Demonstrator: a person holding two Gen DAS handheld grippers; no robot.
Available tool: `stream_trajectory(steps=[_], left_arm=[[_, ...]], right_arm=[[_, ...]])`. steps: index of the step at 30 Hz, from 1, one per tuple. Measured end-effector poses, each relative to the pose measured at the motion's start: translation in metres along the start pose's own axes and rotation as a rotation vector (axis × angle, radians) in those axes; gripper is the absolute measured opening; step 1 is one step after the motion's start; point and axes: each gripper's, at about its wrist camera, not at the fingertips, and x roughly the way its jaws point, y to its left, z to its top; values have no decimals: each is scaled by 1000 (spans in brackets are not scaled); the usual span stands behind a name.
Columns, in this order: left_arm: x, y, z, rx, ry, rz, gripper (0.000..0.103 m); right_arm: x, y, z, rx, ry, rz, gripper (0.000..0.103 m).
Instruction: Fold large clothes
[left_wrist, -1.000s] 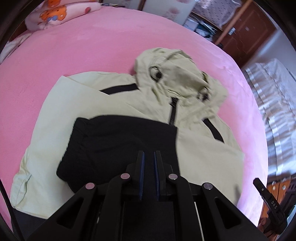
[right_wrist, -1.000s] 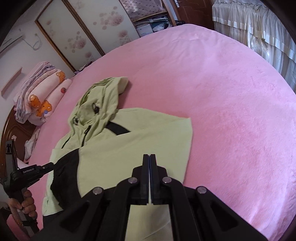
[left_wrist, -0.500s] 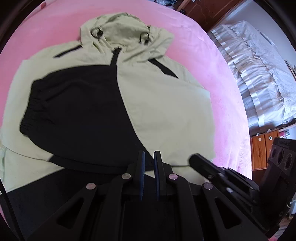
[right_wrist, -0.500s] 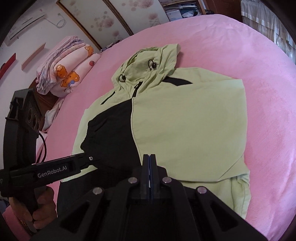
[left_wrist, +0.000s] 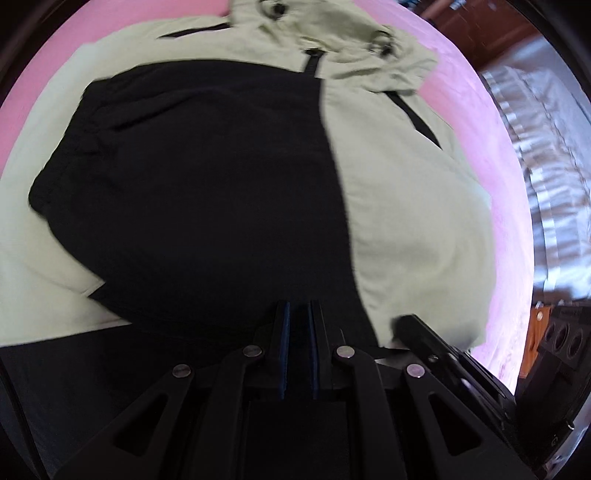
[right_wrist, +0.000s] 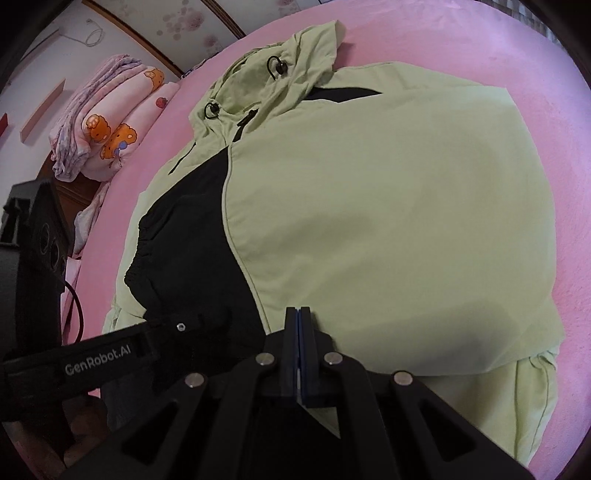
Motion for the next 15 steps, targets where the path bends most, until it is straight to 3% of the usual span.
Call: stream_trajectory(steps=[5,8,11,15], left_arm=[[-11,32,1,-94,-40,30,7],[-19,50,5,-131,-79,82,7],[-25,63,9,-179,-95,85,7],[-34,64,13,-172,-146,197,7]], right_arm=[[-11,-15,-4,-1,7,-14,0],[-23,-26,-5,-13,-4,-68,0],[-35,-45,-5,-4,-20,-133,0],[-48,-72,-5,47,-30,-151,0]])
